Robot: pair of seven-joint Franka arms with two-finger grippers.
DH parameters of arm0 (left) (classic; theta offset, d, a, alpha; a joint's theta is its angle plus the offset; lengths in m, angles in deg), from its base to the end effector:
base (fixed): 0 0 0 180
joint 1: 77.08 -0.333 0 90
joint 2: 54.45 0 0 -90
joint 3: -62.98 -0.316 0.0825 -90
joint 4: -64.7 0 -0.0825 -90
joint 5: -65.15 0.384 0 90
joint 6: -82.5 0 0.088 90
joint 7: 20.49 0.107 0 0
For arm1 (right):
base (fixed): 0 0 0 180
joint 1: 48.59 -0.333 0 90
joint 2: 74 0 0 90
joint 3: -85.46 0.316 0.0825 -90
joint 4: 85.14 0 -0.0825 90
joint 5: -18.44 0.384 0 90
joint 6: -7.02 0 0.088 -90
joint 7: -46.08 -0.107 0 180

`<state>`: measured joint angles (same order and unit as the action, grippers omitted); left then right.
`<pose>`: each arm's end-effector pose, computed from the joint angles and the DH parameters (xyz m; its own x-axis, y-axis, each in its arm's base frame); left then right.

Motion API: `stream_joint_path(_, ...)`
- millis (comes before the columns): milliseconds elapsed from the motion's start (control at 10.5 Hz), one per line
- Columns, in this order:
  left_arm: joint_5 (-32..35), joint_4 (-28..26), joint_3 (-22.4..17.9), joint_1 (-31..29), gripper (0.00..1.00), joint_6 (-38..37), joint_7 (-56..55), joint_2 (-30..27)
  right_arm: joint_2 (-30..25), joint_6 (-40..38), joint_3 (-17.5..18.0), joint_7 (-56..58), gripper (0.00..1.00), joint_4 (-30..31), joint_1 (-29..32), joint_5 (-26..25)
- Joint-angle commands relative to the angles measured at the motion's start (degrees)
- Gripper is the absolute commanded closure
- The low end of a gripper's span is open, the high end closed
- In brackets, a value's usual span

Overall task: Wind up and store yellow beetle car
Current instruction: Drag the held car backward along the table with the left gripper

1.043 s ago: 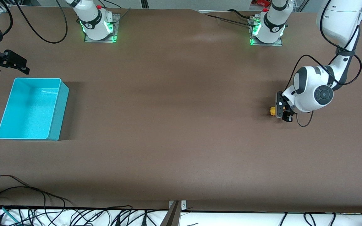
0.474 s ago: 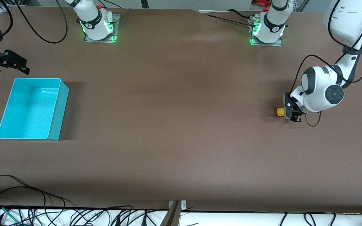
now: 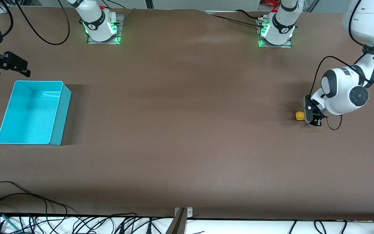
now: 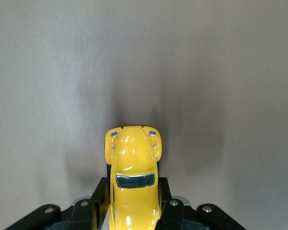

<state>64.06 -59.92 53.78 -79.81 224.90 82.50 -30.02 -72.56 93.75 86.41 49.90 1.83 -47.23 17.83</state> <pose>0.5376 0.1156 0.1862 -0.0151 -0.9994 -0.0301 -0.9928 0.0114 0.1197 0.5568 -0.0053 0.6304 0.9978 0.0589 -0.0299 0.0592 -0.9982 0.0083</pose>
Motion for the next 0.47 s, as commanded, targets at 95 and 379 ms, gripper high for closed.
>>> stream_joint_path(95, -1.8, 1.57, -1.78, -1.22, 1.0, 2.0, 4.85, 4.66, -0.03, -0.5, 0.45, -0.66, 0.0, -0.84, 0.57, 0.87)
stream_joint_path(379, -1.89, 1.67, -1.78, -1.13, 1.0, 1.92, 4.42, 4.58, -0.03, -0.59, 0.45, -0.66, 0.0, -0.92, 0.57, 0.96)
